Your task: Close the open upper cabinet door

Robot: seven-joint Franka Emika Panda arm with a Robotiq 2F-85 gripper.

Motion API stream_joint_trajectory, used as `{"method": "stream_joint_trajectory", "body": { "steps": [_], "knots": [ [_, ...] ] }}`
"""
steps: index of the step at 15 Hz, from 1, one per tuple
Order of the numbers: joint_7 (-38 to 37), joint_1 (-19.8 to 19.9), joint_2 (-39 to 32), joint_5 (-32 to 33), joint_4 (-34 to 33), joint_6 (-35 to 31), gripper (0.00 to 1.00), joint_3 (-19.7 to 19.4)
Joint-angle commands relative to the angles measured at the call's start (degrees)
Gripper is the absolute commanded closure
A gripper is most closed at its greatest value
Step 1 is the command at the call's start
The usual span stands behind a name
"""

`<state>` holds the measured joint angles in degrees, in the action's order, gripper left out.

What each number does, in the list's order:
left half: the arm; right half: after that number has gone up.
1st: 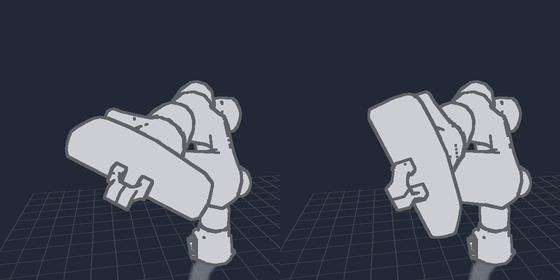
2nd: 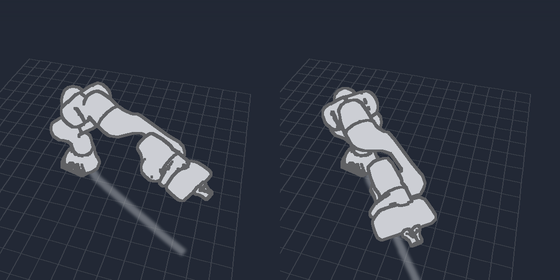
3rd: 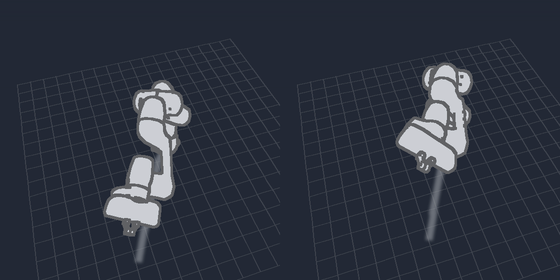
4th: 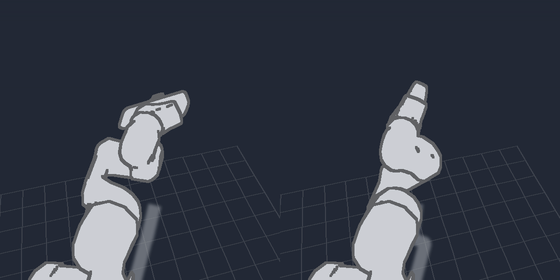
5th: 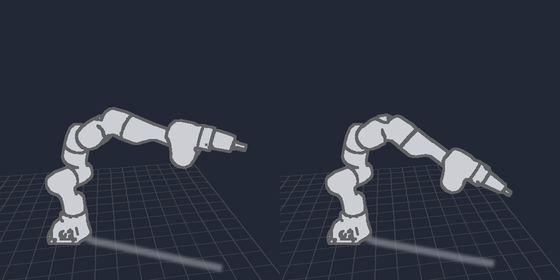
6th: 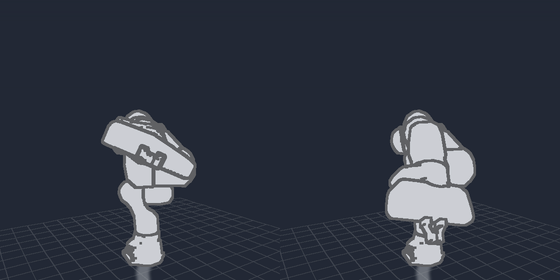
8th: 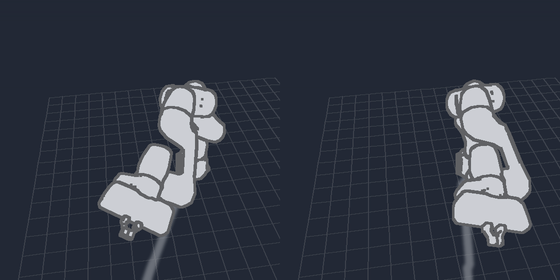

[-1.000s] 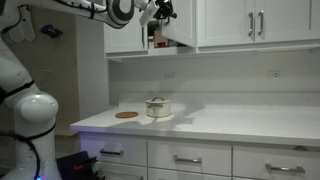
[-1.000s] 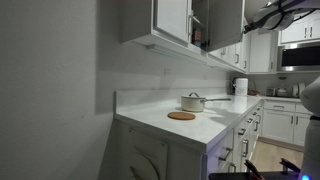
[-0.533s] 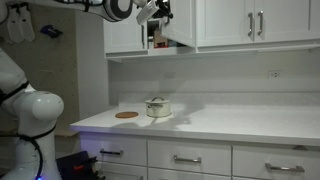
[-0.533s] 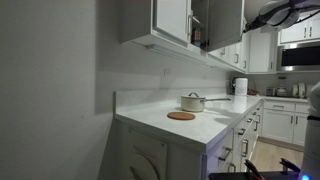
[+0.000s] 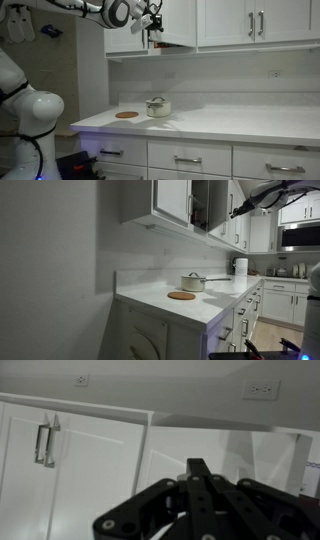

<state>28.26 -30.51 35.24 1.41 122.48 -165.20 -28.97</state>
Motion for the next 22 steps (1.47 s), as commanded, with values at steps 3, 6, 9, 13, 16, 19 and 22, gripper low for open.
{"method": "stream_joint_trajectory", "body": {
  "steps": [3,6,9,13,16,19,22],
  "knots": [
    [2.46,1.17,-0.71,-1.96,4.63,-4.61,1.0,4.36],
    [1.56,1.35,-2.07,-0.38,9.77,-16.55,1.0,5.04],
    [0.54,1.71,-4.5,1.2,13.33,-26.0,1.0,5.6],
    [0.17,2.84,-8.24,-0.25,14.98,-34.43,1.0,7.16],
    [0.4,5.44,-8.65,-2.05,12.69,-33.22,0.73,9.98],
    [0.3,10.17,-9.18,-4.05,10.87,-33.18,0.5,14.41],
    [-7.05,19.19,-10.35,-0.14,10.83,-32.79,0.28,20.88]
  ]
}}
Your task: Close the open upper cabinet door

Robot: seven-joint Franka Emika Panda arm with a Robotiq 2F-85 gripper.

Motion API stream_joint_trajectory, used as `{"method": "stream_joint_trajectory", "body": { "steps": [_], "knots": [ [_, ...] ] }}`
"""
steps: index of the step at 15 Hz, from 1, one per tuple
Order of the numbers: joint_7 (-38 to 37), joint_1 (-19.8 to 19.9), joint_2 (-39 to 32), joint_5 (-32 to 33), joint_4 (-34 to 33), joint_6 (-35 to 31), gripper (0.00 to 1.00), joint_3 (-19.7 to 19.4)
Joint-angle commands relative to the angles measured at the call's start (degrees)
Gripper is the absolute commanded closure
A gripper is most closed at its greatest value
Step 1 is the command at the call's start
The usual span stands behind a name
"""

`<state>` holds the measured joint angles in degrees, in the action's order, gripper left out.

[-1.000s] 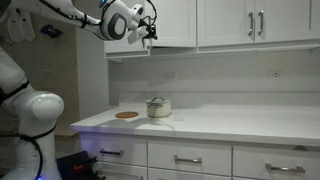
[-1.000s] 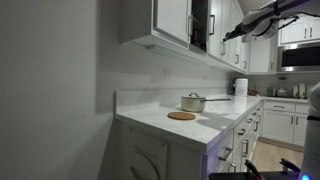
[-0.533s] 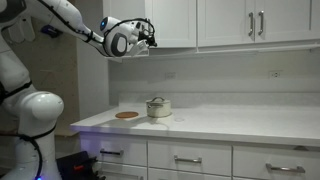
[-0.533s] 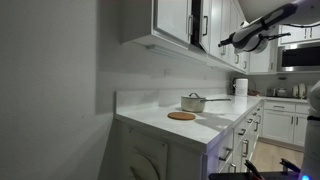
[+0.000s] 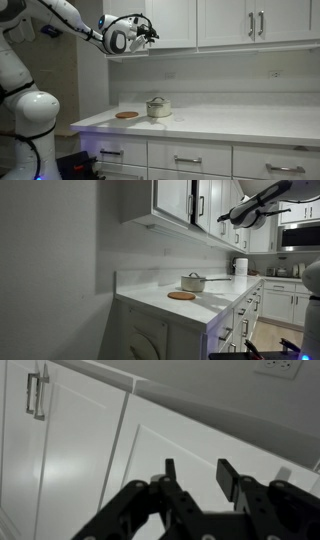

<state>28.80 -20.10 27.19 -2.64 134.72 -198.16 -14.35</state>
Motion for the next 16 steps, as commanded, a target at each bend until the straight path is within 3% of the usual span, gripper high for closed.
{"method": "stream_joint_trajectory", "body": {
  "steps": [1,2,4,7,9,10,11,16],
  "knots": [
    [-8.29,11.64,-3.08,3.97,-0.15,0.15,0.21,8.41],
    [-4.16,14.01,-2.21,-1.53,0.08,3.21,0.15,11.21],
    [-5.29,23.41,-1.55,-3.27,-0.18,10.78,0.01,18.06],
    [-9.78,35.65,1.5,-1.38,-1.28,23.72,0.0,26.63],
    [-12.98,39.87,3.65,0.04,-3.1,31.6,0.0,29.65],
    [-14.06,40.65,4.7,0.11,-4.18,35.5,0.0,30.34],
    [-19.34,37.33,4.98,6.09,-5.32,39.19,0.0,27.14],
    [-27.11,32.87,5.58,12.97,-11.39,57.76,0.0,25.38]
  ]
}}
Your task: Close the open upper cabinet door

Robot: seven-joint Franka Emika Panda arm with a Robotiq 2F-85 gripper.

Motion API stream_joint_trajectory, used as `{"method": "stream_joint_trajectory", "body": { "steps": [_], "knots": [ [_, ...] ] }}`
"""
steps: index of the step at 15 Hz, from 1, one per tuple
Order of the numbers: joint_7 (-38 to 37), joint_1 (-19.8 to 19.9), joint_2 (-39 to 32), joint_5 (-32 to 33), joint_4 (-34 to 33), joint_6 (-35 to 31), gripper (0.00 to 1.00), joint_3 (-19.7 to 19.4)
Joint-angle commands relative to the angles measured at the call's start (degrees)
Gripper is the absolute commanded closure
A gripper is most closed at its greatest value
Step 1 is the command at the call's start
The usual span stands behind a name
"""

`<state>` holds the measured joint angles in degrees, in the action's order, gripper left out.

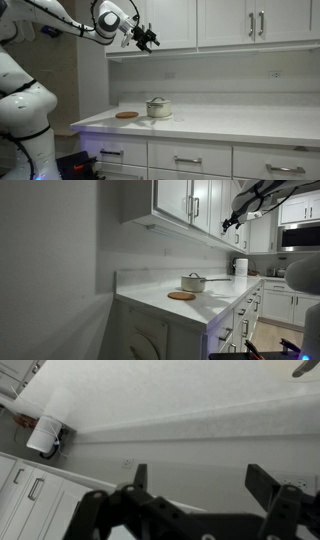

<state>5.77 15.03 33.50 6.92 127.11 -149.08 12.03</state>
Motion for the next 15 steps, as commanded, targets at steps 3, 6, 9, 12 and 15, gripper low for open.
{"method": "stream_joint_trajectory", "body": {
  "steps": [3,6,9,12,15],
  "knots": [
    [-5.9,-5.34,-2.18,4.01,-7.33,19.4,0.0,-2.31],
    [-6.07,-7.72,-1.04,4.9,-5.83,20.45,0.0,-3.99],
    [-6.22,-8.19,-1.81,4.77,-6.69,21.55,0.0,-4.35],
    [-6.2,-8.27,-2.07,4.74,-6.72,21.55,0.0,-4.43],
    [-6.2,-8.29,-2.09,4.74,-6.75,21.56,0.0,-4.43]
  ]
}}
